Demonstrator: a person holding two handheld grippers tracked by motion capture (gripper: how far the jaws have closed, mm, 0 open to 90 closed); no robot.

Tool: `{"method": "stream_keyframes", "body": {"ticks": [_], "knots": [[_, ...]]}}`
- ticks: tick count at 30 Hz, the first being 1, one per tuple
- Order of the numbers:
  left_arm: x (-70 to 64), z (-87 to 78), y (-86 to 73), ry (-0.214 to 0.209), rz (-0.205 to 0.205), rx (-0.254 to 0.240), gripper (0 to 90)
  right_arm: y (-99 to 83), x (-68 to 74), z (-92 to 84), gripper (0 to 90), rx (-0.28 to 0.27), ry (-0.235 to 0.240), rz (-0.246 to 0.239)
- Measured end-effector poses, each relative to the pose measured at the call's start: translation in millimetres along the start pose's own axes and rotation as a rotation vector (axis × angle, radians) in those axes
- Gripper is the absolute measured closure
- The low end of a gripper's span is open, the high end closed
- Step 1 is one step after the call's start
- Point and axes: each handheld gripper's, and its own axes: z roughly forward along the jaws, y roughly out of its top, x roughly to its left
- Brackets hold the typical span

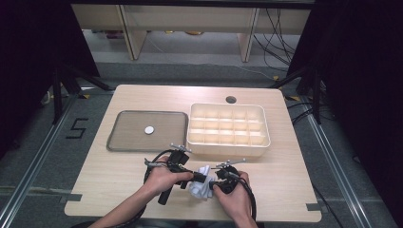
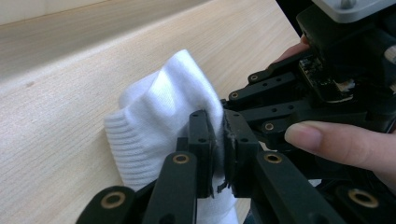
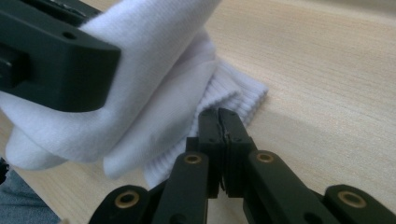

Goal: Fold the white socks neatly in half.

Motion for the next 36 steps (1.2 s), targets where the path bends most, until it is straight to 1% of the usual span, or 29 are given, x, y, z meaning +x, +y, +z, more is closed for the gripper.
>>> {"method": "stream_keyframes", "body": {"ticks": [1, 2, 3, 4, 5, 6, 7, 8, 10, 11, 12, 13, 14, 15, 17, 19, 21, 22, 25, 26, 28, 29, 30, 31, 32, 33, 34, 35, 36], "knots": [[0.2, 0.5, -0.3, 0.000, -0.002, -0.003, 82.2, -0.1, -0.1, -0.1, 88.8, 0.002, 0.002, -0.005], [0.9, 2.0, -1.3, -0.006, 0.000, -0.017, 82.2, 0.3, 1.7, -0.3, 88.8, 0.003, 0.013, 0.022], [0.9, 2.0, -1.3, -0.006, 0.000, -0.017, 82.2, 0.3, 1.7, -0.3, 88.8, 0.003, 0.013, 0.022], [0.6, 0.4, -0.8, 0.010, 0.003, 0.010, 82.2, 0.9, 1.3, -0.2, 88.7, 0.011, 0.023, 0.012], [0.9, 1.5, -1.5, 0.005, 0.001, 0.001, 82.1, 0.5, 2.5, 0.1, 88.7, 0.006, 0.021, 0.027], [0.8, 1.9, -1.7, 0.005, 0.002, 0.001, 82.2, 0.0, 1.4, 1.3, 88.7, -0.001, 0.008, -0.004], [1.4, 3.5, -2.3, 0.002, 0.016, -0.009, 82.2, -0.1, 1.8, 1.5, 88.7, -0.002, 0.005, -0.005], [0.6, 2.7, -1.8, 0.011, 0.016, 0.005, 82.2, 0.3, 3.1, 0.6, 88.7, 0.003, 0.016, 0.011], [0.0, 3.1, -2.1, 0.010, 0.007, 0.003, 82.2, 0.2, 3.3, 0.6, 88.6, 0.003, 0.017, 0.014], [0.6, 3.2, -2.1, 0.012, 0.016, 0.004, 82.2, 0.1, 4.1, 0.9, 88.7, 0.001, 0.018, 0.028], [0.6, 3.5, -2.3, 0.014, 0.018, 0.005, 82.2, 0.2, 3.1, 0.9, 88.7, 0.000, 0.019, 0.019], [1.5, 4.5, -2.7, -0.003, 0.020, 0.001, 82.2, 0.1, 3.8, 1.0, 88.6, 0.000, 0.022, 0.030], [0.2, 5.7, -3.8, 0.008, 0.012, -0.010, 82.3, 0.2, 2.8, 1.1, 88.6, -0.001, 0.024, 0.019], [-0.6, 4.8, -3.4, 0.019, 0.012, 0.013, 82.3, -0.5, 1.2, 2.1, 88.6, -0.006, 0.013, -0.005], [0.9, 7.0, -4.4, -0.001, 0.021, 0.005, 82.3, -0.5, 1.1, 2.1, 88.6, -0.005, 0.017, -0.005], [0.1, 8.9, -5.2, 0.009, 0.009, -0.009, 82.3, 0.1, 2.9, 1.4, 88.6, 0.000, 0.032, 0.025], [0.0, 8.4, -4.6, 0.018, 0.015, 0.011, 82.3, 0.1, 2.7, 1.7, 88.6, -0.003, 0.031, 0.025], [0.6, 8.4, -4.3, 0.022, 0.027, 0.019, 82.3, -0.5, 1.4, 2.6, 88.6, -0.010, 0.020, 0.003], [0.2, 9.7, -5.2, 0.020, 0.015, 0.016, 82.3, -0.4, 0.8, 2.6, 88.4, -0.008, 0.022, -0.001], [1.2, 12.4, -6.6, 0.014, 0.019, 0.000, 82.3, -0.3, 0.9, 3.0, 88.3, -0.008, 0.020, 0.001], [1.3, 12.3, -6.6, 0.023, 0.025, 0.015, 82.3, -0.2, 0.8, 3.0, 88.1, -0.007, 0.027, -0.002], [0.6, 14.2, -7.8, 0.023, 0.014, 0.016, 82.3, 0.1, 1.6, 2.6, 88.0, -0.007, 0.037, 0.020], [1.5, 16.5, -9.0, 0.016, 0.021, -0.002, 82.3, -0.4, 0.3, 3.5, 87.9, -0.010, 0.026, 0.004], [1.5, 16.5, -9.0, 0.016, 0.021, -0.002, 82.3, -0.4, 0.3, 3.5, 87.9, -0.010, 0.026, 0.004], [1.5, 15.5, -8.3, 0.030, 0.028, 0.022, 82.3, -0.1, 0.0, 2.7, 86.9, -0.012, 0.042, 0.024], [0.5, 16.2, -9.0, 0.037, 0.022, 0.029, 82.3, -0.1, -0.4, 2.5, 85.7, -0.010, 0.051, 0.028], [1.5, 18.6, -10.2, 0.027, 0.031, 0.000, 82.3, -0.8, -2.3, 2.3, 83.6, -0.010, 0.041, 0.008], [1.0, 19.1, -10.4, 0.028, 0.029, -0.002, 82.3, 0.1, -2.6, 0.8, 80.9, -0.004, 0.052, 0.039], [1.4, 19.0, -10.5, 0.031, 0.034, 0.003, 82.3, 0.4, -4.8, 0.0, 80.2, -0.011, 0.049, 0.051]]}}
